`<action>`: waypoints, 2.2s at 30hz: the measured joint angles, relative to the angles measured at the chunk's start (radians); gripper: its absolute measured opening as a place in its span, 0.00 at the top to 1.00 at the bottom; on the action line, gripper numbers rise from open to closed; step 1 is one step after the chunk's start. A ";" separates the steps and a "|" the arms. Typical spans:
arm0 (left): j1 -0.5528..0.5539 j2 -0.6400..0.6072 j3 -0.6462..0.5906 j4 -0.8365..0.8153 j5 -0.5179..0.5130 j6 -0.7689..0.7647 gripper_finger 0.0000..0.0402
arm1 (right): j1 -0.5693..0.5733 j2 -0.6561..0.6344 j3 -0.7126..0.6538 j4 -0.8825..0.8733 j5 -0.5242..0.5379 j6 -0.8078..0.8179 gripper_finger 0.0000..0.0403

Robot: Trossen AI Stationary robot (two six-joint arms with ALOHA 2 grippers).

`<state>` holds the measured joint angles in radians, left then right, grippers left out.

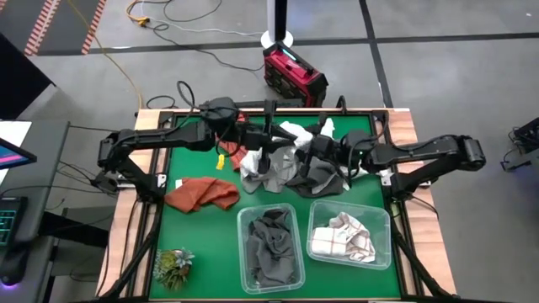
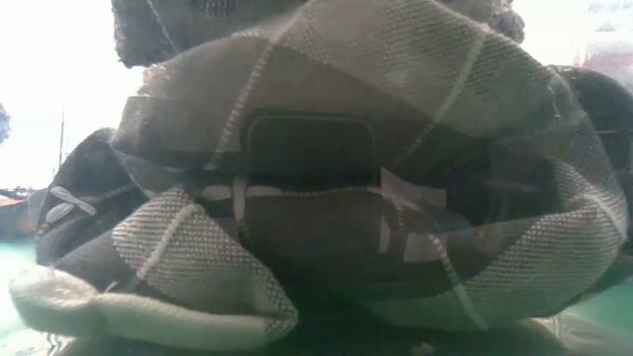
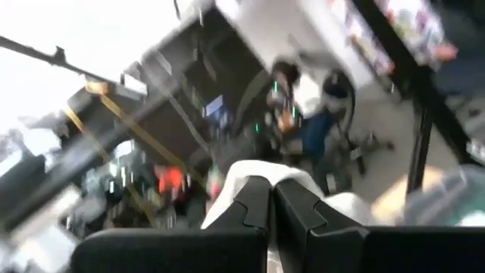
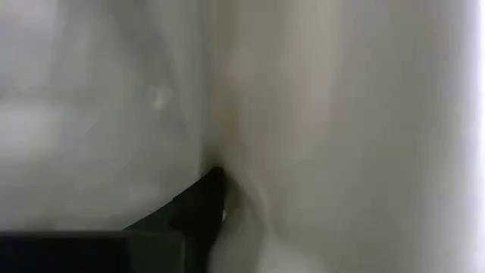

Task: Sort towels by color in basket
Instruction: Put the left white towel into the right transparent bin

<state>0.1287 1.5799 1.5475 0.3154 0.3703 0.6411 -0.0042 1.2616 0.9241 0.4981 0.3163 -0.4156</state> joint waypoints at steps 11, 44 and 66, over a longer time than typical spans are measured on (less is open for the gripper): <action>-0.002 -0.017 0.000 -0.010 -0.150 -0.092 0.98 | 0.047 -0.013 -0.001 -0.017 -0.022 -0.026 0.95; -0.134 -0.218 0.000 -0.696 -0.485 -0.297 0.56 | 0.572 -0.455 0.270 -0.861 -0.086 0.662 0.94; -0.101 -0.223 0.000 -0.778 -0.592 -0.336 0.57 | 0.771 -0.249 0.164 -1.522 -0.110 1.401 0.95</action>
<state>0.0280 1.3571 1.5471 -0.4627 -0.2218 0.3048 0.7664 1.0130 1.0886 -1.0241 0.2067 0.9851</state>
